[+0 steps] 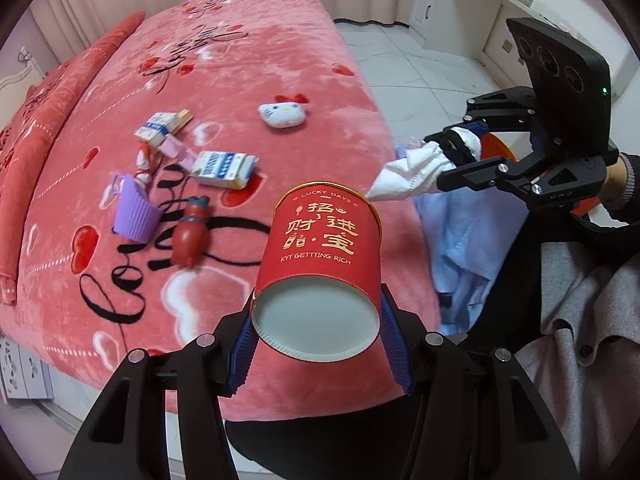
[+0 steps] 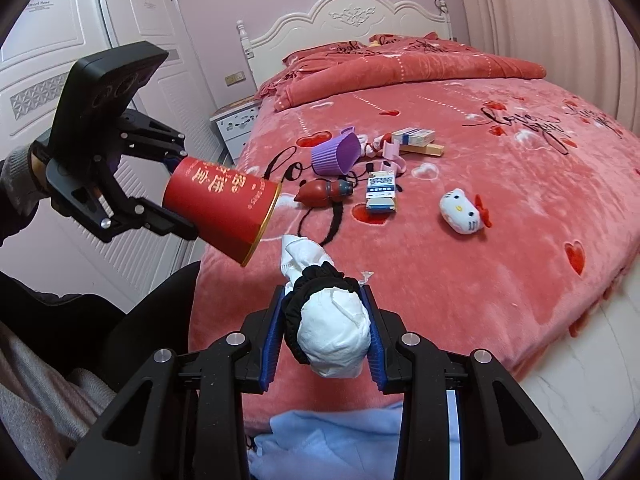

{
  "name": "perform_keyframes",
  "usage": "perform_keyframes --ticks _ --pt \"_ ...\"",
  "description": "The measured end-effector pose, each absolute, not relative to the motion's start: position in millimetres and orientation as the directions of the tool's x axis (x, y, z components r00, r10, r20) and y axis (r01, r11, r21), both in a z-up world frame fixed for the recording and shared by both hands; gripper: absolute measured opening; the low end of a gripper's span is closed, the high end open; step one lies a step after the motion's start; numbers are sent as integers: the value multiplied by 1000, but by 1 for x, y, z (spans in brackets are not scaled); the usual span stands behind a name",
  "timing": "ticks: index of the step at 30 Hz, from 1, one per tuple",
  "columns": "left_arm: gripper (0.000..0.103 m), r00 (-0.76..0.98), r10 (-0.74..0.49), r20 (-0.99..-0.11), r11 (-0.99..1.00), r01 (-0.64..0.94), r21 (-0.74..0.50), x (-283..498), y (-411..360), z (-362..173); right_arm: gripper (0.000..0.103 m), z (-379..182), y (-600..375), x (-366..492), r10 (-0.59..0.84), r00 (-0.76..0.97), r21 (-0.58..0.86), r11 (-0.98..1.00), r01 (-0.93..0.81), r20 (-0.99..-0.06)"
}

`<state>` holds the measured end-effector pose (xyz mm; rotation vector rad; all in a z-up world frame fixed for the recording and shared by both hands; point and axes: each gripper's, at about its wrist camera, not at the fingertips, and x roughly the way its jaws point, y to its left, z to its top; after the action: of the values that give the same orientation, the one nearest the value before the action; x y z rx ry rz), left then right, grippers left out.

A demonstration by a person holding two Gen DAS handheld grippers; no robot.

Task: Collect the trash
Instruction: 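Carry the red can and tissue bundle with both grippers over the orange bin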

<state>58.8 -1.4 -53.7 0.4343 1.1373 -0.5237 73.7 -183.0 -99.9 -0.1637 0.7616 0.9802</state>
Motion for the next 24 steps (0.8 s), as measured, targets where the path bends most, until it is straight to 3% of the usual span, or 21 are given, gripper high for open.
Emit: perform_keyframes --ticks 24 --pt "57 285 -284 -916 577 813 74 60 -155 -50 36 -84 -341 30 568 540 174 772 -612 -621"
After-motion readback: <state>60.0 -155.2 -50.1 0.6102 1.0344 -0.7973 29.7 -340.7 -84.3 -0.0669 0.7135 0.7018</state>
